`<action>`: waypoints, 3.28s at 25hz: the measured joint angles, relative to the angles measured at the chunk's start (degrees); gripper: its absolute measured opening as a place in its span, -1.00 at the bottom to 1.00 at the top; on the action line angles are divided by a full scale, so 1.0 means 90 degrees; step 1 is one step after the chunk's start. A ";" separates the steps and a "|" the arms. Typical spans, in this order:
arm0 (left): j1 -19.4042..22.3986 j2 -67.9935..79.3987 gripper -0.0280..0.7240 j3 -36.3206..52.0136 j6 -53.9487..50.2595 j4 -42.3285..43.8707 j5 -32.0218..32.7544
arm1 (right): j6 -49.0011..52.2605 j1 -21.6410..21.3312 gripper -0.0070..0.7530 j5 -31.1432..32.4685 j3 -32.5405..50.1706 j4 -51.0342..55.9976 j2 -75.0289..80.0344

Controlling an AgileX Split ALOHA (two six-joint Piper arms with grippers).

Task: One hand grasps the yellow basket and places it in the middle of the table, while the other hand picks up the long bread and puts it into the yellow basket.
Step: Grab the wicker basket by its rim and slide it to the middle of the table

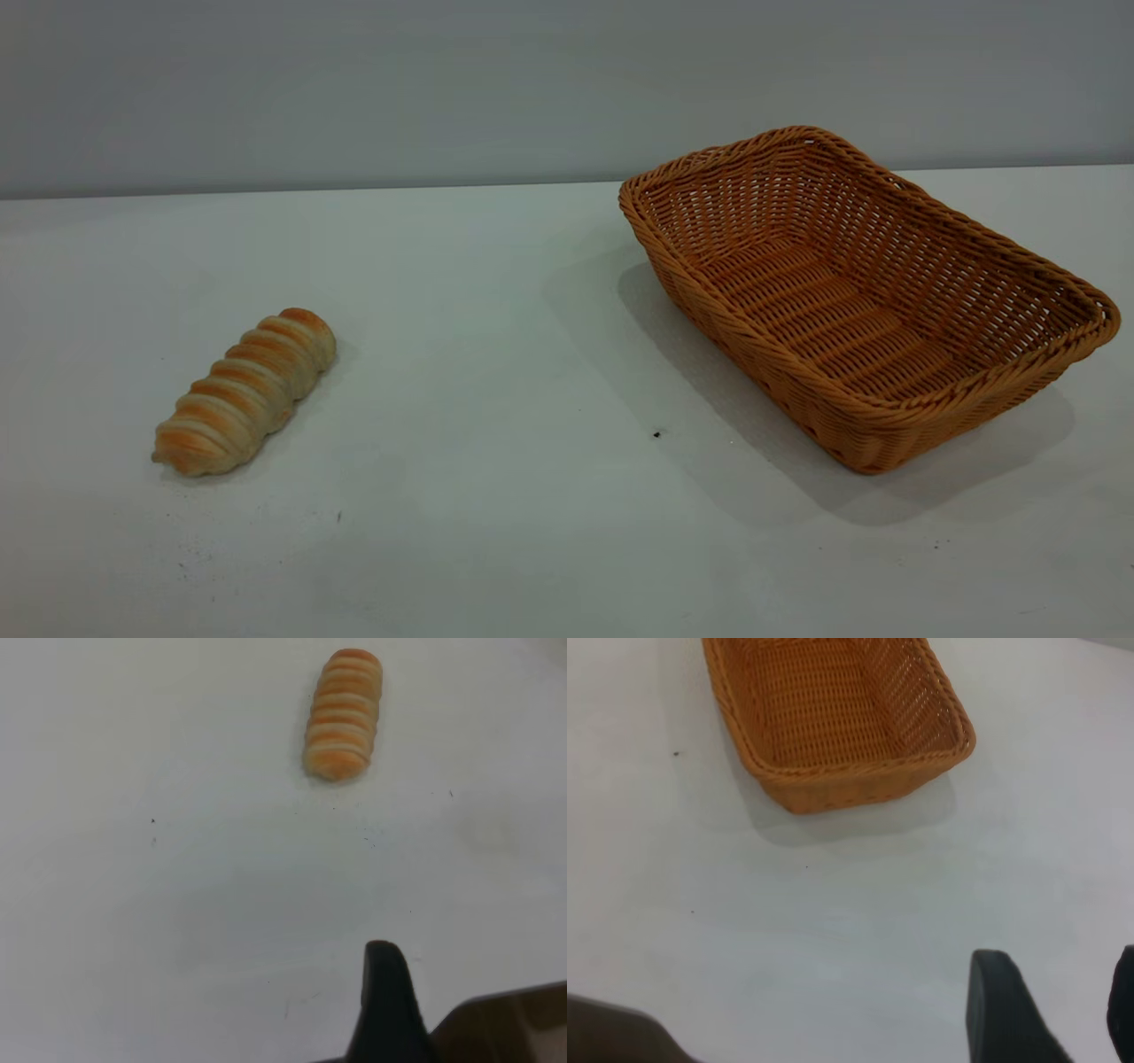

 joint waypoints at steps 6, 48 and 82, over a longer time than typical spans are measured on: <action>0.0000 0.0000 0.56 0.0000 0.0000 0.0000 0.0000 | 0.0000 0.0000 -0.12 0.0000 0.0000 0.0000 0.0000; -0.0611 0.0023 0.56 0.0000 0.0000 0.0000 0.0000 | 0.0000 0.0645 -0.12 0.0000 0.0000 -0.0048 0.0000; -0.0623 0.5047 0.29 -0.0361 -0.1461 0.0455 -0.3005 | 0.2512 0.0896 0.50 -0.4449 -0.0604 0.0978 0.6414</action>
